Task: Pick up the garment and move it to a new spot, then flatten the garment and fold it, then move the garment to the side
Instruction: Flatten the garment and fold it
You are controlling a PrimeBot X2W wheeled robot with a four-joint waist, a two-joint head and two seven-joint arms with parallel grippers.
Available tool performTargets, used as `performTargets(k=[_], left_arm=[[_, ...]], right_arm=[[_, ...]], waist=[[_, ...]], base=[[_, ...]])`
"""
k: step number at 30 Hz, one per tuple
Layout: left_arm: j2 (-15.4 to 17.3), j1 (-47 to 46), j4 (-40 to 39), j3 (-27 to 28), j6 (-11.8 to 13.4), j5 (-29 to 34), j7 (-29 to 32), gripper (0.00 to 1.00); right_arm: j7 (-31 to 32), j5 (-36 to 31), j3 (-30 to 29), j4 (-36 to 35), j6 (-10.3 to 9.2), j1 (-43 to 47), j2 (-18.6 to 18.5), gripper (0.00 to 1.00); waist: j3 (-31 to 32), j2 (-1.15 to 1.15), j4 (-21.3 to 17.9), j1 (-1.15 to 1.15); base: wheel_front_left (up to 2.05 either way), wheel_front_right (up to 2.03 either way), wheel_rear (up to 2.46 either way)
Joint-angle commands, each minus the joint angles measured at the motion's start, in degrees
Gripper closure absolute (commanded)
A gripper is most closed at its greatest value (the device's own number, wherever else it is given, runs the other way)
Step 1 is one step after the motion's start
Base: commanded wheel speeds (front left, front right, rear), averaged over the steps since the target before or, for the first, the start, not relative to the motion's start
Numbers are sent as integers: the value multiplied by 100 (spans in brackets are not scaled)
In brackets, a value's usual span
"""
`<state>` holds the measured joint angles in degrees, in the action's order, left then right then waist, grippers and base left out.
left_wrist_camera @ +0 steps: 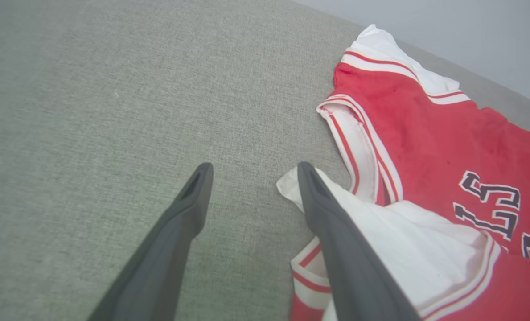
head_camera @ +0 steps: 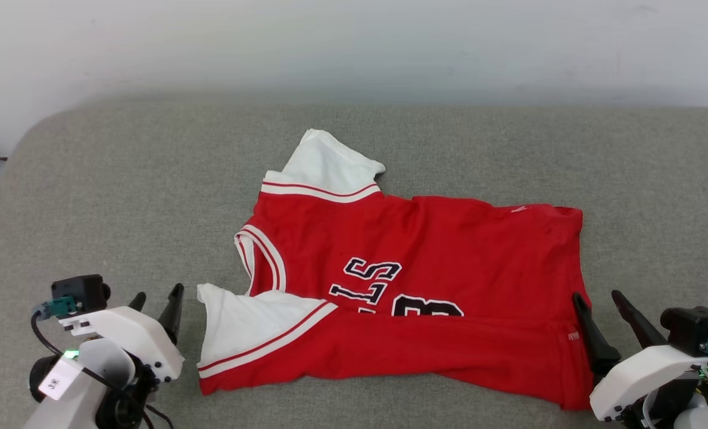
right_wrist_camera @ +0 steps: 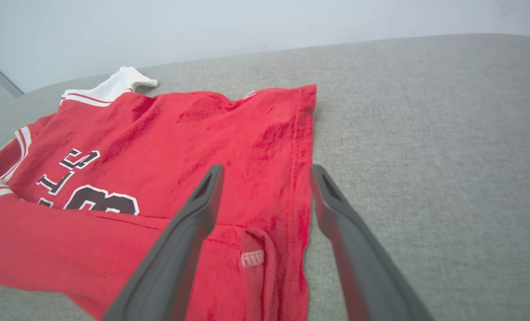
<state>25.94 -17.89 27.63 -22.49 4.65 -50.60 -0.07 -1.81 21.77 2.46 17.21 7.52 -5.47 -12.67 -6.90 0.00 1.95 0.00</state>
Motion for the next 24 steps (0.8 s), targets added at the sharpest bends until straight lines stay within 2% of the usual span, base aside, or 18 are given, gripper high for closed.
performTargets(k=[1,5,9,16,19,24], left_arm=[[105,30,-23,28,49,14,55,0],[384,103,-133,101,-11,-128,382,0],[659,116,-601,106,-71,-382,1069,0],[1093,297,-1732,-19,189,-891,2553,0],[1224,400,-2024,-94,425,-1086,3146,0],[1237,568,-2137,-229,745,-1194,3591,0]], right_arm=[[-136,-111,-83,-91,-7,117,79,0],[-286,-327,-266,-364,-7,272,272,0],[-232,-517,-410,-705,-7,510,441,0],[-52,-735,-582,-1244,-7,778,682,0],[4,-752,-600,-1368,-7,768,744,0],[57,-707,-578,-1424,-7,647,821,0]], waist=[[222,0,-10,0],[432,0,-45,0],[518,0,-60,0],[425,0,-162,0],[315,0,-246,0],[92,0,-399,0]], base=[[0,0,0],[0,0,0],[0,0,0],[0,0,0],[0,0,0],[0,0,0]])
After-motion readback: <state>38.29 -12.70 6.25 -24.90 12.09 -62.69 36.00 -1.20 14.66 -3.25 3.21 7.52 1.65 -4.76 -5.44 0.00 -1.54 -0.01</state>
